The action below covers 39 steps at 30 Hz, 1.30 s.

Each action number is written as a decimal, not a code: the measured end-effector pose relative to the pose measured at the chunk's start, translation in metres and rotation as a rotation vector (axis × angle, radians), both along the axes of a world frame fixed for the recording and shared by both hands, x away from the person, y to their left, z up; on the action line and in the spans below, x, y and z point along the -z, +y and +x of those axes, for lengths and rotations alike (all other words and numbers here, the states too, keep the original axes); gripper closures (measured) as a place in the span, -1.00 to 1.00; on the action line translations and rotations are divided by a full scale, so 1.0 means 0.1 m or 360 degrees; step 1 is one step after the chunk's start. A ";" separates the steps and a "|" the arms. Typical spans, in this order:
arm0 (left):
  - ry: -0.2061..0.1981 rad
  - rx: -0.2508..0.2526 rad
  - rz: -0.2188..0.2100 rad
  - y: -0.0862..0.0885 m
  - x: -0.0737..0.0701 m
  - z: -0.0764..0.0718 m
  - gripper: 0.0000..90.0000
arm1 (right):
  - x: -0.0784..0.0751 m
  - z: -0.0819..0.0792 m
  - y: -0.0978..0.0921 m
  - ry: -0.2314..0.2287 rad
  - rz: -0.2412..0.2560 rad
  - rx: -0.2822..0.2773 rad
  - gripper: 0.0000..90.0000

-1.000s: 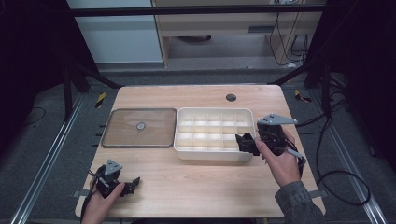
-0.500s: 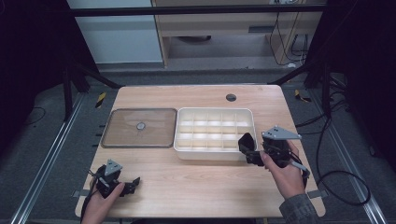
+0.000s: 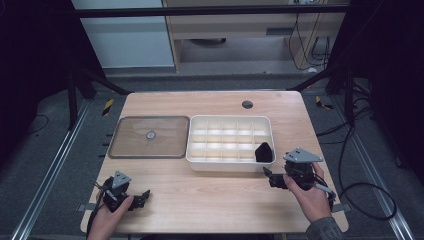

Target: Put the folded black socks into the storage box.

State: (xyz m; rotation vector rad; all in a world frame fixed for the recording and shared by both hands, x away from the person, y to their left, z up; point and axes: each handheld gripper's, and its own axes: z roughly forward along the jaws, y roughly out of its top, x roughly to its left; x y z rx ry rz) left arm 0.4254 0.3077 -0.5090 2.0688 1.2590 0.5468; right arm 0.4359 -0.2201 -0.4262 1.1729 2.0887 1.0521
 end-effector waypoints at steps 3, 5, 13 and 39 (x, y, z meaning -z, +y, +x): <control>0.0000 0.0000 0.0000 0.00 0.00 0.00 -1.00 | 0.13 0.00 -0.07 0.0031 -0.0039 0.0006 -0.81; 0.0000 0.0005 0.0006 0.00 0.00 0.00 -1.00 | 0.21 0.01 -0.11 0.0060 -0.0044 0.0021 -0.81; -0.0001 0.0006 0.0006 0.00 0.00 0.00 -1.00 | 0.50 0.00 -0.23 0.0108 -0.0018 0.0070 -0.78; -0.0004 0.0010 0.0005 -0.01 0.00 0.00 -1.00 | 0.85 -0.04 -0.19 0.0175 0.0033 0.0043 -0.81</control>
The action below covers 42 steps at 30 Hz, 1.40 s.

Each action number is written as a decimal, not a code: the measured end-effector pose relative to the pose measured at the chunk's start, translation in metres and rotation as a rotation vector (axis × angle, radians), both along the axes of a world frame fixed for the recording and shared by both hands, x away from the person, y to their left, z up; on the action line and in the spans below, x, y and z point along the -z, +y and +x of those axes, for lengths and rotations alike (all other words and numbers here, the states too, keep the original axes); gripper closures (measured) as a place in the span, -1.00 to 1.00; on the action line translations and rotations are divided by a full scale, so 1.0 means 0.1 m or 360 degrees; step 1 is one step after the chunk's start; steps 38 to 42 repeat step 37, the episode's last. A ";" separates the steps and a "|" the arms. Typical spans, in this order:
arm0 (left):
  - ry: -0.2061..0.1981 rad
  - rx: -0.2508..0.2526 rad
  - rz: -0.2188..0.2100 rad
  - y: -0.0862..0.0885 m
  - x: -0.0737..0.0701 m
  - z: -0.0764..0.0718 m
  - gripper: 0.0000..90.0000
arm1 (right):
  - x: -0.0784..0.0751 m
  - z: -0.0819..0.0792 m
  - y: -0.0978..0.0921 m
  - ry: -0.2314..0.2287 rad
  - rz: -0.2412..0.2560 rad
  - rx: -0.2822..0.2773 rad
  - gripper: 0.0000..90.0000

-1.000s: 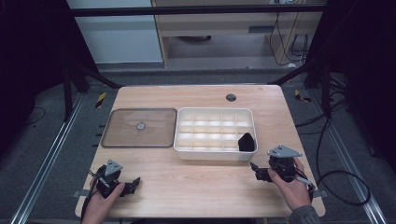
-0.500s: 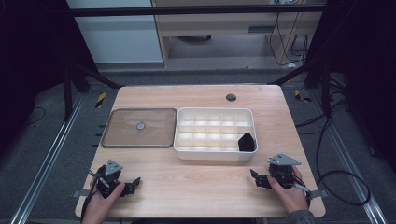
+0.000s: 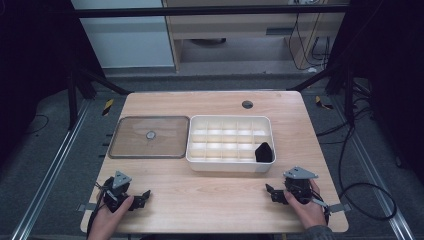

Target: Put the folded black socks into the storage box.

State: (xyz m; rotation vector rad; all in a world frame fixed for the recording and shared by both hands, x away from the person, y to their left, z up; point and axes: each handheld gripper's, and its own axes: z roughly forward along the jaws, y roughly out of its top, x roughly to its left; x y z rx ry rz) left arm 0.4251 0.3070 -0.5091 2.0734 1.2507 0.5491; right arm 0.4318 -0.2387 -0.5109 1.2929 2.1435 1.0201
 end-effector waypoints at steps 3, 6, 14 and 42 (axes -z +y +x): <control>0.0000 0.0000 0.0000 0.00 0.00 0.00 -1.00 | 0.00 0.02 -0.01 0.0005 -0.0013 0.0014 -0.82; 0.0000 0.0000 0.0000 0.00 0.00 0.00 -1.00 | 0.00 0.04 0.00 0.0028 -0.0016 0.0020 -0.83; 0.0000 0.0000 0.0000 0.00 0.00 0.00 -1.00 | 0.02 0.07 0.02 0.0078 -0.0051 0.0023 -0.87; 0.0004 -0.0024 -0.0005 -0.01 0.00 0.14 -1.00 | 0.02 0.12 0.05 0.0104 -0.0053 0.0163 -0.98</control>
